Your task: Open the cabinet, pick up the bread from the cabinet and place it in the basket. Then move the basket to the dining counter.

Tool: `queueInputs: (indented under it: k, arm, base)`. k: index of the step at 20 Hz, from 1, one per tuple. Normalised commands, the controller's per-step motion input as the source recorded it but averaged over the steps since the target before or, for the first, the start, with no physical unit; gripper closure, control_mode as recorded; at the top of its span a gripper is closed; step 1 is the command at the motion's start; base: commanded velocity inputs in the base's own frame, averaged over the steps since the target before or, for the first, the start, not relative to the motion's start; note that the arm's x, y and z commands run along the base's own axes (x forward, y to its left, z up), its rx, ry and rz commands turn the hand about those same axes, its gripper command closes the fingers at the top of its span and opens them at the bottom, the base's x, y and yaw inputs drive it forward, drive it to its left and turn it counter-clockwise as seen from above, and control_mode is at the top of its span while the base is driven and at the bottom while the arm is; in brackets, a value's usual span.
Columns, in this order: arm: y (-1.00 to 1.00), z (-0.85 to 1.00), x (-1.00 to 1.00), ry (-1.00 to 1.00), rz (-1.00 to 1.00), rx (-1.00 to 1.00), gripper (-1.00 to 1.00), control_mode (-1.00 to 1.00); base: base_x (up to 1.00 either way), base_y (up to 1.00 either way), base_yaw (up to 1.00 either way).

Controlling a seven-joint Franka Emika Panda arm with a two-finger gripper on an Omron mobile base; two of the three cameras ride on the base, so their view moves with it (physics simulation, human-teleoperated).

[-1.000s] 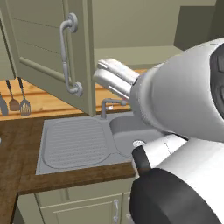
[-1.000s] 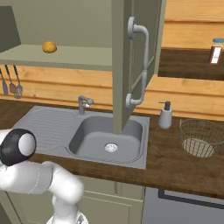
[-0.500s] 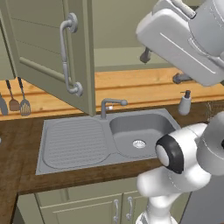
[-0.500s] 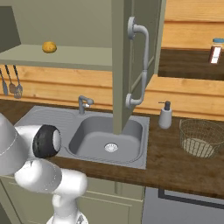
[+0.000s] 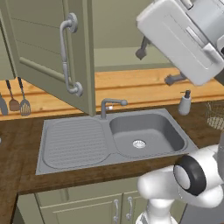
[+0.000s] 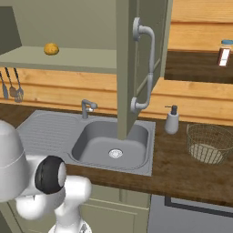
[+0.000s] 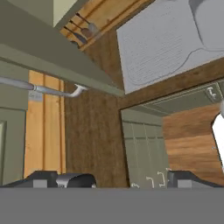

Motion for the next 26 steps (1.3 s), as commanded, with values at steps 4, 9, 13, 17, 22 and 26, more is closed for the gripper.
queueInputs:
  k: [4,9,13,17,22,26]
  arm:
    - [-0.04,-0.37,0.13,0.25,0.04,0.28,-1.0,-1.0]
    - [0.04,-0.6,0.12,0.07,0.02,0.19,-1.0,-1.0]
    - [0.1,-0.47,0.5,0.12,0.0,0.2,-1.0,-1.0]
    - [-0.02,-0.06,0.7,0.16,0.0,0.27,-1.0,-1.0]
    - [0.1,0.0,0.59,0.1,0.13,0.26,-1.0,-1.0]
    - [0.58,0.0,0.52,0.09,0.24,0.06,-1.0,-1.0]
  base:
    - [0.0,0.0,0.0]
    - [0.0,0.0,0.0]
    - [0.0,0.0,0.0]
    - [0.0,0.0,0.0]
    - [0.0,0.0,0.0]
    - [0.0,0.0,0.0]
